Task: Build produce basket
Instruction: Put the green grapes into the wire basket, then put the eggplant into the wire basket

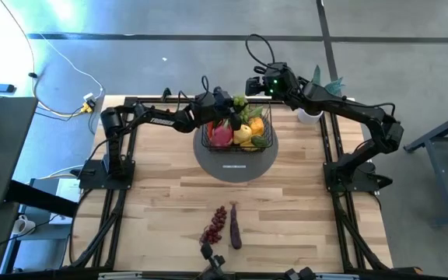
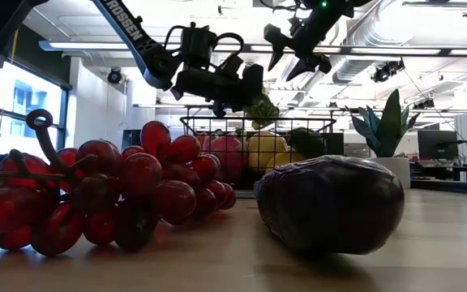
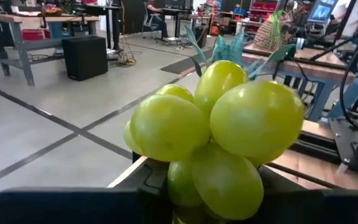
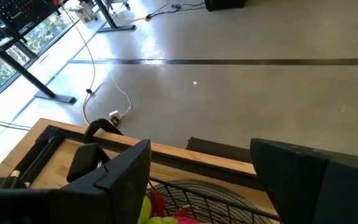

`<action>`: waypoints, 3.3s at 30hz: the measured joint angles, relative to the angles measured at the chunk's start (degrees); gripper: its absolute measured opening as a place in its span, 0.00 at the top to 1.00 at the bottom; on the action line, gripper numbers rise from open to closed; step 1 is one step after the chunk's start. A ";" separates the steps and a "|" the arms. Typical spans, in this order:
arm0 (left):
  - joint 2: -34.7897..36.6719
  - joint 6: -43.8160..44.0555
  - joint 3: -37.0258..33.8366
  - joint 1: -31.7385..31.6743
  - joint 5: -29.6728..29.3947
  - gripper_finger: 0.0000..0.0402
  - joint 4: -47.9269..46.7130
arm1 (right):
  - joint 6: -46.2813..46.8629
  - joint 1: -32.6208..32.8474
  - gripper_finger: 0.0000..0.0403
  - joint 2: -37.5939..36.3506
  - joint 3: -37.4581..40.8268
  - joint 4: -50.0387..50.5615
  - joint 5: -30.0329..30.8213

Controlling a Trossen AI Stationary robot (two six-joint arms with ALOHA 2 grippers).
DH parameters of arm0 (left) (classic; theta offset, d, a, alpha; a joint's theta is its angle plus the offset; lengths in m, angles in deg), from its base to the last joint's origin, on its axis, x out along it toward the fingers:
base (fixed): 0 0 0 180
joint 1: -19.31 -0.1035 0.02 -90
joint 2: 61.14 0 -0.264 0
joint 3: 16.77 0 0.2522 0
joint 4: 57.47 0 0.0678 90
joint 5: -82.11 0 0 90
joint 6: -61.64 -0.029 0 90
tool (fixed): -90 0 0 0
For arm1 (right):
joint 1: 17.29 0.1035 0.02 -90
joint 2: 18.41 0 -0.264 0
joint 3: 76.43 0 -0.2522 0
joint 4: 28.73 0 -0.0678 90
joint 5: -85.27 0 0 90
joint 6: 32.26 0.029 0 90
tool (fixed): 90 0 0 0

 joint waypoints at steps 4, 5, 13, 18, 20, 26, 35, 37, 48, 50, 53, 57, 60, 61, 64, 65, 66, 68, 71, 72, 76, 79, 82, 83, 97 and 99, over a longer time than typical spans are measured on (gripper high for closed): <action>0.00 -0.19 0.00 0.34 0.11 0.73 -0.03 | 0.00 0.00 0.36 -0.01 0.00 0.43 -0.03; 0.00 -0.19 0.00 0.39 0.11 0.71 -0.05 | 0.00 0.00 0.36 -0.01 0.00 0.47 -0.11; 0.00 -0.23 0.00 0.76 0.33 0.57 -0.07 | 0.00 0.00 0.36 -0.01 0.00 1.08 -1.25; 0.00 0.44 0.00 0.73 0.13 0.50 -0.07 | -0.02 0.00 0.36 -0.01 0.00 2.66 -1.57; 0.00 1.64 0.00 0.73 0.25 0.48 0.00 | -0.01 0.00 0.36 0.00 0.00 3.40 -1.67; 0.02 4.34 0.00 0.76 2.29 0.41 0.03 | -0.02 0.02 0.36 -0.01 0.00 3.90 -3.16; 0.04 10.20 0.98 0.73 4.97 0.34 0.03 | -1.55 0.02 0.36 -0.01 0.00 3.93 -4.68; 0.04 8.39 1.28 0.95 5.70 0.34 0.05 | -1.83 0.02 0.36 -0.01 0.00 3.96 -4.71; 0.09 8.82 6.83 1.01 0.48 0.34 -14.55 | -4.98 0.02 0.36 -0.01 0.00 4.37 -5.40; 0.09 8.05 7.06 1.15 1.33 0.34 -14.98 | -5.05 0.02 0.36 -0.01 0.00 4.37 -5.74; 0.09 5.18 7.54 1.24 2.12 0.34 -15.24 | -6.18 0.02 0.36 -0.01 0.00 4.37 -5.84; 0.11 3.99 7.56 1.16 2.54 0.34 -16.17 | -6.49 0.02 0.36 -0.01 0.00 5.08 -5.99; 0.11 3.29 7.56 0.51 6.60 0.33 -16.64 | -6.49 0.02 0.36 -0.01 0.00 5.97 -5.99; 0.11 3.11 7.56 0.35 7.73 0.33 -17.11 | -6.49 0.02 0.36 -0.01 0.00 6.22 -5.99; 0.11 3.20 7.54 0.09 8.38 0.31 -18.27 | -6.49 0.02 0.36 -0.01 0.00 6.69 -5.99; 0.11 3.20 7.54 -0.05 8.88 0.30 -18.23 | -6.49 0.02 0.36 -0.01 0.00 6.81 -5.99; 0.11 3.23 7.54 -0.17 9.62 0.28 -18.08 | -6.49 0.02 0.36 -0.01 0.00 6.92 -5.99; 0.10 3.84 8.07 -0.49 11.00 0.25 -18.82 | -6.49 0.02 0.36 -0.01 0.00 6.93 -5.99; 0.09 4.12 10.31 -0.88 12.47 0.21 -22.77 | -6.49 0.02 0.36 -0.01 0.00 6.93 -5.99; 0.11 4.10 11.12 -0.88 12.59 0.19 -24.21 | -6.49 0.02 0.36 -0.01 0.00 6.93 -5.99; 0.11 4.29 14.02 -1.19 12.36 0.16 -29.74 | -6.49 0.02 0.36 -0.01 0.00 6.91 -6.01; 0.11 4.86 16.51 -1.64 13.30 0.16 -33.86 | -6.51 0.02 0.36 -0.01 0.00 6.91 -7.73; 0.63 4.52 18.25 -2.51 15.95 0.15 -38.81 | -6.49 0.19 0.36 -0.20 0.02 6.91 -8.98; 1.07 3.85 18.67 -2.90 17.21 0.15 -40.41 | -6.49 0.49 0.36 -0.28 0.02 6.89 -8.98; 13.53 -7.95 18.95 -3.87 18.77 0.15 -63.83 | 3.16 8.61 0.36 -1.30 0.04 9.15 -10.36; 15.46 -9.42 18.91 -3.75 18.60 0.15 -67.39 | 5.59 10.86 0.36 -1.28 0.04 10.73 -10.68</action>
